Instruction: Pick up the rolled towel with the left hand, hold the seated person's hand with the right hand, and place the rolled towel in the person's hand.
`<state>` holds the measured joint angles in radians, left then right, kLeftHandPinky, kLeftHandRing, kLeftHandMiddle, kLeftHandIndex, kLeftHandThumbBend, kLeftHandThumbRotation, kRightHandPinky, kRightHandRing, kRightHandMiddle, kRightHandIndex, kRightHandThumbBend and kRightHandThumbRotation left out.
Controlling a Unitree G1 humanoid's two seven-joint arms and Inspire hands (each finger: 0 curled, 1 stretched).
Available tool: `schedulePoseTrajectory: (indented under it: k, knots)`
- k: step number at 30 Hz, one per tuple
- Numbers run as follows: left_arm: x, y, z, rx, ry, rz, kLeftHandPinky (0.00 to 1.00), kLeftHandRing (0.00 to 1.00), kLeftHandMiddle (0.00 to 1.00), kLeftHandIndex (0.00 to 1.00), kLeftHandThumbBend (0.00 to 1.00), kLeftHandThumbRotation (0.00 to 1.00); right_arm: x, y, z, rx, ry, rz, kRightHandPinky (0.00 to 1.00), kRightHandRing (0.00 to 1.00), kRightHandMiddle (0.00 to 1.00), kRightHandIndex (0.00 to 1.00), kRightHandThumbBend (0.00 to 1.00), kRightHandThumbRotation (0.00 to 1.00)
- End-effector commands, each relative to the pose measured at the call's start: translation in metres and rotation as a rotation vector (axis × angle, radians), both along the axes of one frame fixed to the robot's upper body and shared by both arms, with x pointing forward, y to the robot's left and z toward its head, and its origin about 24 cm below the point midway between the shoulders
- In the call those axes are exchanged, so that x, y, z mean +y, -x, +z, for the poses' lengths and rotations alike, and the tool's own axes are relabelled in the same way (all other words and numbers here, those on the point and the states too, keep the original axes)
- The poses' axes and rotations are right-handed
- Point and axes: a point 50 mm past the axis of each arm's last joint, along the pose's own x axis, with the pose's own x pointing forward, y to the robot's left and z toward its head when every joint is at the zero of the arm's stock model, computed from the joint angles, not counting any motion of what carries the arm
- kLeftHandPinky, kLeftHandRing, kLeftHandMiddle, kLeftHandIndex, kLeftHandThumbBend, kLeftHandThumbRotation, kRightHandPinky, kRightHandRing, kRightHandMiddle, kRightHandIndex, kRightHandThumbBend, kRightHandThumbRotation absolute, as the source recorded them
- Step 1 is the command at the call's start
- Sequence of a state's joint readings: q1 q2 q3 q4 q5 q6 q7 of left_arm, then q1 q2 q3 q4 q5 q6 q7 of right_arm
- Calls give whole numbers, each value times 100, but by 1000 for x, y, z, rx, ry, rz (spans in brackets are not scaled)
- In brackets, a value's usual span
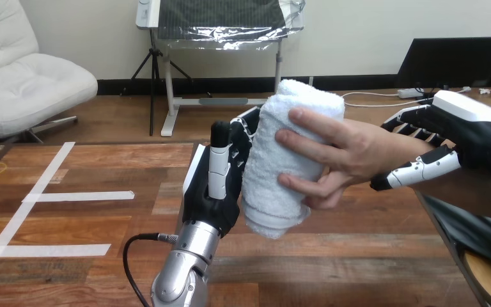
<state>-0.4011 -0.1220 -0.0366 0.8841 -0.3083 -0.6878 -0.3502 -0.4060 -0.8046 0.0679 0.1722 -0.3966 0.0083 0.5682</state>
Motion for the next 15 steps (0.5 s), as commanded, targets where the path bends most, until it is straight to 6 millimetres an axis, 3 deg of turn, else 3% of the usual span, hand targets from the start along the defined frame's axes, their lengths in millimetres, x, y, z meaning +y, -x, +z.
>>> schedulePoseTrajectory:
  k: [1, 11, 15]
  knots:
    - [-30, 8, 12, -39, 119, 3, 95, 90, 90, 87, 100, 100, 4, -1, 8, -21, -28, 11, 67, 84, 85, 87, 100, 61]
    - [-24, 7, 11, -33, 101, 35, 100, 99, 99, 97, 100, 100, 7, 3, 10, -45, -40, 29, 78, 98, 98, 98, 100, 71]
    - [-22, 6, 11, -31, 100, 50, 100, 100, 100, 99, 100, 100, 7, 4, 10, -59, -51, 34, 88, 99, 99, 99, 100, 75]
